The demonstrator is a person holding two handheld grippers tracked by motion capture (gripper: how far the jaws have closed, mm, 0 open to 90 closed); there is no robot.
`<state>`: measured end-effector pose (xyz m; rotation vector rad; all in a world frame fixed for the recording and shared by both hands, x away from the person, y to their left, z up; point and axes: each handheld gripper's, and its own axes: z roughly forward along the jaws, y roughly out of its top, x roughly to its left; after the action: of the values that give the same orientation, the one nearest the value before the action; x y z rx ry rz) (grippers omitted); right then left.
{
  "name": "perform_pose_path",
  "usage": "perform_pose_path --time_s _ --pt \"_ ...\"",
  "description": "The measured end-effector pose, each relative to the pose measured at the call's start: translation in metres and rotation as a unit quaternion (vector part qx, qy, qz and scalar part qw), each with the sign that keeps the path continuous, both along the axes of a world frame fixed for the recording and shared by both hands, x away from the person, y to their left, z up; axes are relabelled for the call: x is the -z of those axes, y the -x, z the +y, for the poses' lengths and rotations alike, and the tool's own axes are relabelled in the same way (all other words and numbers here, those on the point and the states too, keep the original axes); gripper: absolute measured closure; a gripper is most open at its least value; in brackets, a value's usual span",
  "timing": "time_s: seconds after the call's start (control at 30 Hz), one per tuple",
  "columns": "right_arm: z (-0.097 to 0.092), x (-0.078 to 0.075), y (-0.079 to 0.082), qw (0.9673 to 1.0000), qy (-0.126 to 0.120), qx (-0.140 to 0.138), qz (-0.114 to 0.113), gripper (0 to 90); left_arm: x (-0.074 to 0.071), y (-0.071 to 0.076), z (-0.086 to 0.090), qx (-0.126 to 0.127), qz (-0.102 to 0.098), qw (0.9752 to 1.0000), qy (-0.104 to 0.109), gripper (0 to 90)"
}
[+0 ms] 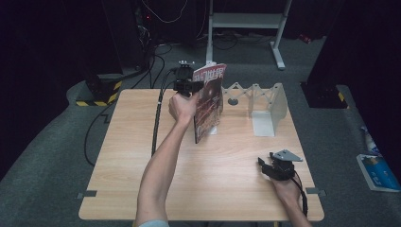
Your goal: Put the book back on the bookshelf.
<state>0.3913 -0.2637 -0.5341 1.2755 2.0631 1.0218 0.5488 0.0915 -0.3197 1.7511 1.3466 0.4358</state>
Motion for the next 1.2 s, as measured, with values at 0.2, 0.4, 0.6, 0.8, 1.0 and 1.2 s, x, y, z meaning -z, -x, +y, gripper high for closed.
perform_pose_path --time_s 0.2,0.4,0.6,0.8,1.0,1.2 --pt "0.0 0.0 0.0 1.0 0.0 0.0 0.001 41.5 -0.003 0.0 -0.001 0.01 0.023 0.9995 -0.02 82.4" --pt "0.0 0.0 0.0 1.0 0.0 0.0 0.0 41.5 -0.006 0.001 -0.003 0.023 0.043 0.998 -0.04 82.1" --pt "0.0 0.0 0.0 1.0 0.0 0.0 0.0 41.5 -0.009 0.001 -0.004 0.033 0.06 0.9963 -0.052 82.1" --pt "0.0 0.0 0.0 1.0 -0.001 0.0 0.001 41.8 -0.01 0.001 -0.002 0.039 0.077 0.9947 -0.056 82.1" --pt "0.0 0.0 0.0 1.0 -0.002 0.0 0.001 42.0 -0.011 0.002 0.001 0.048 0.099 0.992 -0.063 81.9" --pt "0.0 0.0 0.0 1.0 -0.002 -0.001 0.002 42.3 -0.012 0.002 0.006 0.059 0.12 0.9887 -0.068 81.8"
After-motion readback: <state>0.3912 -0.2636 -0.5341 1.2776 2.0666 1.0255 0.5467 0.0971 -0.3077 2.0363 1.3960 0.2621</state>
